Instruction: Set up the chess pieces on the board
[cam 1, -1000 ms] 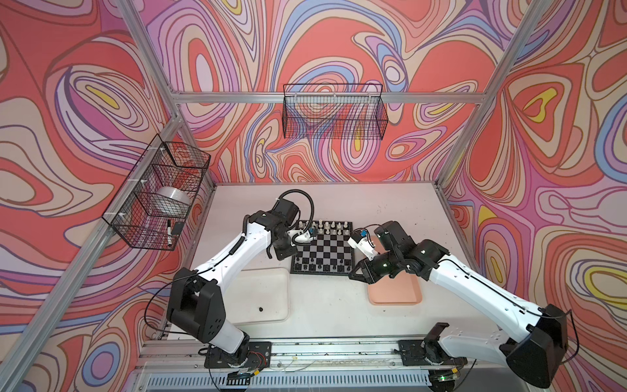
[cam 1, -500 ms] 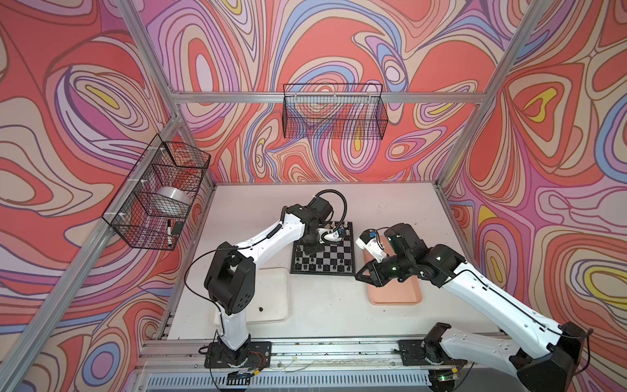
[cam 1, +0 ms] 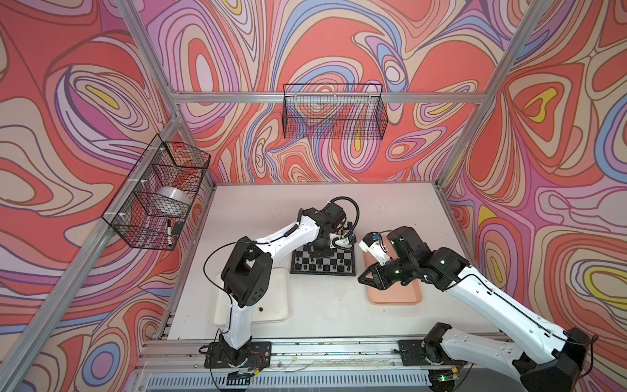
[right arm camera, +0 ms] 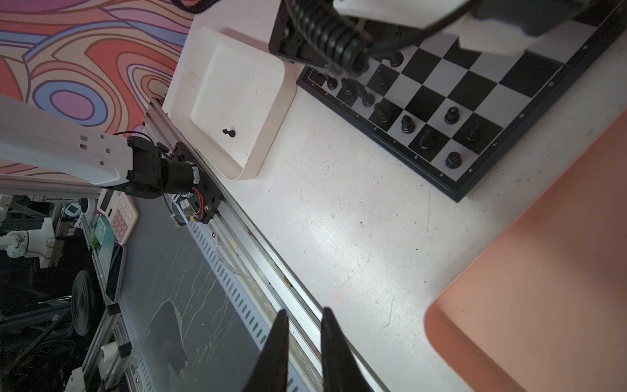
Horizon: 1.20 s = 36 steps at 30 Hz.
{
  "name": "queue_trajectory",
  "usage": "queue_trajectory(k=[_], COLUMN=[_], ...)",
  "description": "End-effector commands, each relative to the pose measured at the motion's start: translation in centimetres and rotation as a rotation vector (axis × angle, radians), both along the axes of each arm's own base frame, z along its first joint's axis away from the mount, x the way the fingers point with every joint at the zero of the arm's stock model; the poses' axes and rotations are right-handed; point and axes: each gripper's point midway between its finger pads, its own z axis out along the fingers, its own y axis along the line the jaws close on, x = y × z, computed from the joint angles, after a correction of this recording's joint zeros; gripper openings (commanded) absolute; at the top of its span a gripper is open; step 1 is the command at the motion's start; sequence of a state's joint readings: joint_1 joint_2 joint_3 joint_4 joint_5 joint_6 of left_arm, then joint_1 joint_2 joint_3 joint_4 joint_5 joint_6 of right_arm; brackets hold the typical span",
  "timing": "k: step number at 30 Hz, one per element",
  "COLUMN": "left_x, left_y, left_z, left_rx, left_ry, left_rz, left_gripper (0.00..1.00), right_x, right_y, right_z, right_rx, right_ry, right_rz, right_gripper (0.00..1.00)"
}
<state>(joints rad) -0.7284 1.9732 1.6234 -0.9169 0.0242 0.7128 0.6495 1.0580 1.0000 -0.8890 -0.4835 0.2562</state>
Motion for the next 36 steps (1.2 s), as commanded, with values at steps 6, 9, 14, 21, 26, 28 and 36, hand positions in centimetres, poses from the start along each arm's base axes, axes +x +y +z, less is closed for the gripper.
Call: queue_trajectory(k=[6, 9, 14, 21, 26, 28, 36], left_x=[-0.2, -0.2, -0.4, -0.7, -0.9, -0.9, -0.9], left_y=[-0.4, -0.4, -0.5, -0.9, -0.9, -0.8, -0.6], left_z=[-1.4, -1.8, -2.5, -3.1, -3.3, -3.5, -4.0], left_rx=[0.040, 0.050, 0.057, 0.071, 0.078, 0.083, 0.097], left_ry=[0.019, 0.025, 0.037, 0.043, 0.056, 0.057, 0.060], left_rz=[-0.020, -0.021, -0.024, -0.039, -0.042, -0.041, -0.046], left_gripper=[0.08, 0.08, 0.08, 0.08, 0.08, 0.08, 0.08], right_x=[-0.5, -0.5, -0.5, -0.5, -0.5, -0.5, -0.5], right_y=[-0.6, -0.7, -0.7, -0.8, -0.8, -0.8, -0.9], right_z=[-0.3, -0.4, -0.6, -0.7, -0.8, -0.8, -1.0], right_rx=[-0.013, -0.015, -0.020, -0.024, -0.025, -0.025, -0.030], right_ry=[-0.007, -0.008, -0.007, -0.009, -0.010, -0.009, -0.007], right_rz=[-0.012, -0.013, -0.011, -0.013, -0.013, -0.014, -0.015], right_gripper=[0.18, 0.18, 0.18, 0.18, 0.18, 0.18, 0.18])
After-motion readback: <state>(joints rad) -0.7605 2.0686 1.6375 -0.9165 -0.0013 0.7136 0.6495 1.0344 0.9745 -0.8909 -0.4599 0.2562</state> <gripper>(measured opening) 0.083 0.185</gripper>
